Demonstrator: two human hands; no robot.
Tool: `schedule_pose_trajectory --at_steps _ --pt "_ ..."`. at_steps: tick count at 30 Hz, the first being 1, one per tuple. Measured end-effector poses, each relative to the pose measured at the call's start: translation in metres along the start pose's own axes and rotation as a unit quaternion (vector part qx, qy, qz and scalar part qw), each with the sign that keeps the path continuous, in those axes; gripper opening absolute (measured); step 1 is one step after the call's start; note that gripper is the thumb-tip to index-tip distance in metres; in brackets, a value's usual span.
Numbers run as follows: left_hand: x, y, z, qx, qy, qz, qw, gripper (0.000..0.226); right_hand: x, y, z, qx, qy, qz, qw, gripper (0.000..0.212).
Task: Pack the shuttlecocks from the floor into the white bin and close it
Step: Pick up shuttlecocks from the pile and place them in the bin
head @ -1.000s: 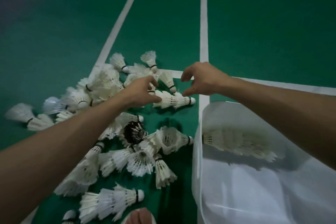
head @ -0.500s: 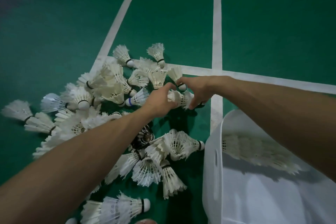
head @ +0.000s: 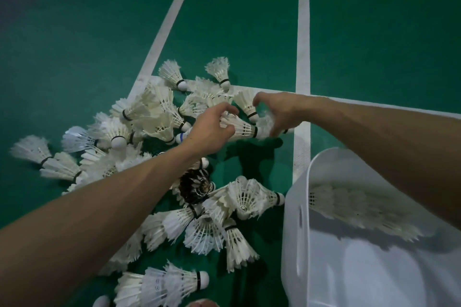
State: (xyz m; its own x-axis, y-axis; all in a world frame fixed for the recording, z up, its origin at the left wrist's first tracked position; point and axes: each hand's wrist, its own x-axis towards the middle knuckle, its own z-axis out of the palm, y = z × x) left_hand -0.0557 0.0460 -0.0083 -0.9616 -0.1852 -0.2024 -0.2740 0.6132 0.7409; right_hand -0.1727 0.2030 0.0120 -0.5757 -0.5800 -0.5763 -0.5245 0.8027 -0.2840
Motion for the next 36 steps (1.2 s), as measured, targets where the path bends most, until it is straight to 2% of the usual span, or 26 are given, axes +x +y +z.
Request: schedule_pose_trajectory --at_steps 3,7,9,13,16,19,21,23,27,30,33,36 --pt "-0.002 0.021 -0.008 -0.061 0.023 0.014 0.998 0.041 -0.023 0.013 -0.018 0.03 0.054 0.02 0.998 0.072" --pt "-0.008 0.055 -0.018 -0.113 0.039 0.04 0.992 0.05 -0.066 0.034 -0.04 0.081 0.195 0.044 0.976 0.057" --pt "-0.014 0.075 -0.025 -0.108 0.057 0.085 0.989 0.051 -0.094 0.043 -0.05 0.166 0.264 0.05 0.949 0.054" --pt "-0.031 0.13 -0.041 -0.129 0.062 0.191 0.971 0.059 -0.158 0.055 -0.053 0.321 0.37 0.042 0.87 0.055" --pt "-0.049 0.179 -0.048 -0.14 0.019 0.259 0.955 0.067 -0.207 0.063 -0.04 0.399 0.417 0.039 0.816 0.056" --pt "-0.069 0.218 -0.041 -0.125 -0.126 0.287 0.941 0.068 -0.25 0.074 -0.022 0.438 0.442 0.043 0.781 0.048" --pt "-0.08 0.233 -0.024 -0.099 -0.234 0.297 0.92 0.064 -0.274 0.082 -0.007 0.437 0.44 0.05 0.783 0.048" --pt "-0.088 0.242 0.0 -0.041 -0.325 0.308 0.893 0.062 -0.292 0.09 0.013 0.414 0.428 0.059 0.801 0.051" --pt "-0.093 0.243 0.055 0.125 -0.452 0.282 0.837 0.07 -0.307 0.111 0.068 0.392 0.394 0.125 0.822 0.039" --pt "-0.089 0.234 0.092 0.253 -0.488 0.254 0.796 0.075 -0.304 0.127 0.104 0.364 0.369 0.197 0.832 0.04" --pt "-0.088 0.226 0.125 0.333 -0.509 0.242 0.756 0.085 -0.298 0.136 0.12 0.377 0.347 0.247 0.822 0.044" --pt "-0.086 0.225 0.154 0.404 -0.512 0.236 0.72 0.101 -0.294 0.142 0.13 0.321 0.334 0.266 0.845 0.05"
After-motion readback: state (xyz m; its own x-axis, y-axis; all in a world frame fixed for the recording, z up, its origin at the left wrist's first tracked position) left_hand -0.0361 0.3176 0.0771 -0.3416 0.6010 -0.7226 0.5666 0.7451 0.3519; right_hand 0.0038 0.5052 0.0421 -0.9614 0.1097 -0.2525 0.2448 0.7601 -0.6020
